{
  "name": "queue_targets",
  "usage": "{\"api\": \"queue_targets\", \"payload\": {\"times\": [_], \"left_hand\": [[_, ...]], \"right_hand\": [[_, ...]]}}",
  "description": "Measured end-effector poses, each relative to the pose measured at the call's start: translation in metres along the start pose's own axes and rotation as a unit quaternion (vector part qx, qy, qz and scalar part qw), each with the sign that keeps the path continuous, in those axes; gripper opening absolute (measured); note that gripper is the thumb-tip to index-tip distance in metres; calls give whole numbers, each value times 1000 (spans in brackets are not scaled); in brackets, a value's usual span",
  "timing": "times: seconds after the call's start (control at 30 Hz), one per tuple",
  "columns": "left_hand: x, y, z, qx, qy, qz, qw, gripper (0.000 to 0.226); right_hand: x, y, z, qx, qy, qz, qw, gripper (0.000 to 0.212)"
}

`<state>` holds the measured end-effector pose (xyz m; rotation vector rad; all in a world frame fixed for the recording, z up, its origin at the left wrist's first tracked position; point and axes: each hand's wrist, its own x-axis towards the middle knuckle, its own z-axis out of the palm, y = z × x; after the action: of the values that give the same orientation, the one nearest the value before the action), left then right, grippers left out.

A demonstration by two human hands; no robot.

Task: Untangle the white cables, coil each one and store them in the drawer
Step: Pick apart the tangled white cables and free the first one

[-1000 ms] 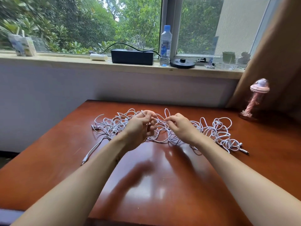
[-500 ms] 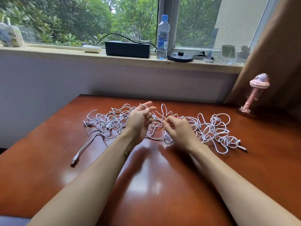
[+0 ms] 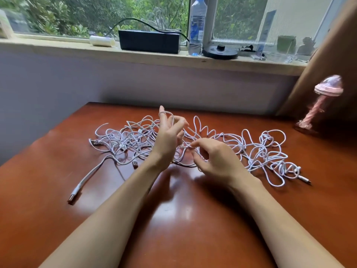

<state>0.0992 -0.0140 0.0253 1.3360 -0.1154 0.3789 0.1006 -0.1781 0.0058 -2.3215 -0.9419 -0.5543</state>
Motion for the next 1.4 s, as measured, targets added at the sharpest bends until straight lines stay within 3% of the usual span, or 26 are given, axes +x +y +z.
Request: {"api": "queue_targets", "payload": {"times": [0.1,0.2,0.27,0.33,0.47,0.53,0.63,0.73,0.97,1.13,1.23,1.4], "left_hand": [[1,-3,4,47,59,39,996,73],[7,-2,3,-30,116,20,993,35],[9,0,3,-73,125,-5,989,38],[6,1,3,-129,114,-32,985,49],[-1,8,-3,-233,38,-93,967,29],[-5,9,-7,-242,-1,-99,965,38],[-5,1,-7,-119,-29,-67,990,71],[-12,-9,0,33,-79,-20,996,82],[-30,-12,3,245,-201,56,947,49],[-35,-3,9,224,-208,47,951,11],[-34,-4,8,222,-211,11,952,14],[-39,0,12,191,-233,-14,953,15]], "right_hand": [[0,-2,-5,22,-12,-10,1000,16],[-3,-7,-8,2,-29,-14,999,21],[-5,-8,-7,-13,-39,-17,999,27],[-7,-8,-4,-17,-57,-19,998,31],[-9,-10,-2,-13,-89,-32,995,40],[-9,-13,-2,-17,-85,-35,996,43],[-8,-18,-6,11,-62,-37,997,30],[-7,-19,-11,24,-16,-46,999,14],[-6,-8,-34,42,22,-41,998,16],[-9,0,-49,-48,82,-48,994,26],[-9,6,-61,-34,85,-29,995,32],[-6,13,-66,10,75,-57,995,14]]}}
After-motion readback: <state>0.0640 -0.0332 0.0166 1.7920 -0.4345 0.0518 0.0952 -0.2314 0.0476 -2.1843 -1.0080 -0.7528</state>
